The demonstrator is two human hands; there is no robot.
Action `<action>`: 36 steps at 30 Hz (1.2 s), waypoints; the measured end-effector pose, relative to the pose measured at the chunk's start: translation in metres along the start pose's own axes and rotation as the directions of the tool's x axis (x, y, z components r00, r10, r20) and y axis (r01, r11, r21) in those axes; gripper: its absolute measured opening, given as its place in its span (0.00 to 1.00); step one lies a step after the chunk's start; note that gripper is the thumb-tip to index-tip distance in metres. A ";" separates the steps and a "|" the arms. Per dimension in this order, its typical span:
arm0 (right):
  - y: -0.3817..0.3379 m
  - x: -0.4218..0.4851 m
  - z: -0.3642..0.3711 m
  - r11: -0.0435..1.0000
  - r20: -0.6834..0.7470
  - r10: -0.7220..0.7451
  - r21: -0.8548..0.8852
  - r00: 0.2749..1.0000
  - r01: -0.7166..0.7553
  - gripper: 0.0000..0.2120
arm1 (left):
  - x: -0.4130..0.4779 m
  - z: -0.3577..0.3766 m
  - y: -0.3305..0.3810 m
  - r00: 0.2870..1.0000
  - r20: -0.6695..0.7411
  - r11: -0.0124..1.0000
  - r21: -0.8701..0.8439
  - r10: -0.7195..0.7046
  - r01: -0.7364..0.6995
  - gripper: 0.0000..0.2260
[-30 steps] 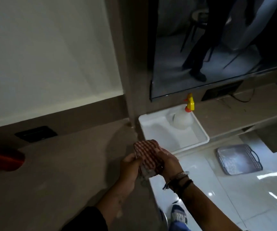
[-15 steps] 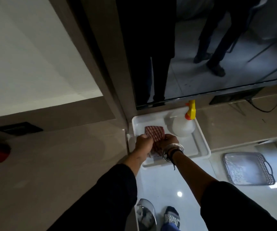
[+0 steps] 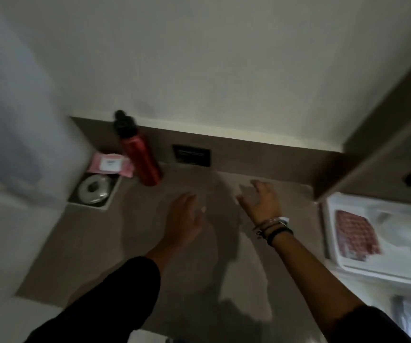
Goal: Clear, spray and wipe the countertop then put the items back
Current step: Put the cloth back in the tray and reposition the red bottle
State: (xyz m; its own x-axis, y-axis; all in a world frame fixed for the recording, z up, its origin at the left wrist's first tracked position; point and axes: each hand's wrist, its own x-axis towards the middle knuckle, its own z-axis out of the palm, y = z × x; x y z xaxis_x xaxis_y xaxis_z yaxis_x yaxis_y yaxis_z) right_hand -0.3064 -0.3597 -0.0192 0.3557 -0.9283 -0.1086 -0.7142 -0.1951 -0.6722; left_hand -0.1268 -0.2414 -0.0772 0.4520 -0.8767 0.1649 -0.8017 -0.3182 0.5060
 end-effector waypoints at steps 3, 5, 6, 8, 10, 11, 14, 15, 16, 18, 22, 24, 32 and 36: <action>-0.086 0.027 0.080 0.992 0.156 -0.126 0.035 0.980 0.122 0.37 | -0.009 -0.048 -0.103 0.981 0.032 0.976 0.113 -0.193 0.188 0.28; -0.134 0.040 0.126 0.986 0.187 -0.155 0.085 0.970 0.141 0.45 | -0.024 -0.066 -0.150 0.965 0.083 0.959 0.161 -0.250 0.235 0.33; -0.156 0.045 0.147 0.983 0.165 -0.158 0.120 0.973 0.140 0.47 | -0.032 -0.070 -0.167 0.962 0.121 0.956 0.193 -0.245 0.219 0.35; -0.184 0.053 0.177 0.960 0.041 -0.146 0.247 0.989 0.131 0.42 | -0.046 -0.067 -0.187 0.957 0.198 0.960 0.224 -0.212 0.166 0.37; -0.200 0.062 0.199 0.923 -0.066 -0.080 0.371 0.995 0.099 0.35 | -0.052 -0.058 -0.194 0.950 0.234 0.966 0.202 -0.208 0.162 0.38; -0.205 0.066 0.205 0.917 -0.071 -0.024 0.396 0.997 0.051 0.33 | -0.052 -0.054 -0.193 0.947 0.236 0.966 0.194 -0.217 0.173 0.38; -0.207 0.070 0.206 0.935 -0.050 0.046 0.355 0.998 -0.026 0.30 | -0.047 -0.047 -0.181 0.933 0.244 0.956 0.194 -0.264 0.219 0.39; -0.204 0.070 0.201 0.945 -0.057 0.035 0.328 0.998 -0.015 0.30 | -0.046 -0.047 -0.179 0.928 0.250 0.952 0.203 -0.278 0.230 0.39; -0.197 0.067 0.193 0.950 -0.070 0.019 0.311 0.997 0.004 0.30 | -0.046 -0.046 -0.176 0.925 0.256 0.950 0.211 -0.283 0.232 0.39; -0.176 0.054 0.170 0.952 -0.122 -0.011 0.303 0.993 0.048 0.31 | -0.045 -0.045 -0.174 0.931 0.243 0.950 0.225 -0.271 0.218 0.39; -0.103 0.026 0.098 0.963 -0.313 0.095 0.268 0.945 -0.008 0.29 | -0.045 -0.038 -0.172 0.938 0.229 0.941 0.278 -0.261 0.194 0.40; -0.061 0.019 0.057 0.953 -0.419 0.201 0.294 0.885 -0.077 0.28 | -0.047 -0.035 -0.174 0.944 0.218 0.937 0.301 -0.249 0.178 0.41; 0.057 0.041 -0.051 0.867 -0.567 0.491 0.389 0.661 -0.311 0.30 | -0.043 -0.041 -0.163 0.943 0.210 0.933 0.309 -0.258 0.186 0.55; 0.078 0.055 -0.047 0.833 -0.566 0.544 0.455 0.619 -0.316 0.34 | -0.040 -0.044 -0.165 0.926 0.231 0.918 0.333 -0.299 0.213 0.57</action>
State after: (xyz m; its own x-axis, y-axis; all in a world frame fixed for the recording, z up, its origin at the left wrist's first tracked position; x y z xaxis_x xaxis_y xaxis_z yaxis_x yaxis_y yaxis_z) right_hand -0.3706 -0.4404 -0.0433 -0.5097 -0.8602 -0.0180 -0.4331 0.2746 -0.8585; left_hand 0.0041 -0.1382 -0.1300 0.5678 -0.7999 -0.1945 -0.7702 -0.5996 0.2176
